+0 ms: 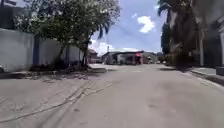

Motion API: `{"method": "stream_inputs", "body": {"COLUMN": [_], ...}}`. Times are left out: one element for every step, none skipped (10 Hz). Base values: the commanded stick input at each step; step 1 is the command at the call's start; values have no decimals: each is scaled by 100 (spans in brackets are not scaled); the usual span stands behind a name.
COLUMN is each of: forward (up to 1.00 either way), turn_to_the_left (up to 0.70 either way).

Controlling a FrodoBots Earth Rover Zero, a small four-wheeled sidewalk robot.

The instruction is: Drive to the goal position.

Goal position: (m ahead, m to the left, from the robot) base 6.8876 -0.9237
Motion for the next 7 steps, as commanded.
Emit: {"method": "stream_inputs", "body": {"forward": [100,100,100,100,100,100,100], "turn_to_the_left": [0,0,0,0,-1,-22,-40]}}
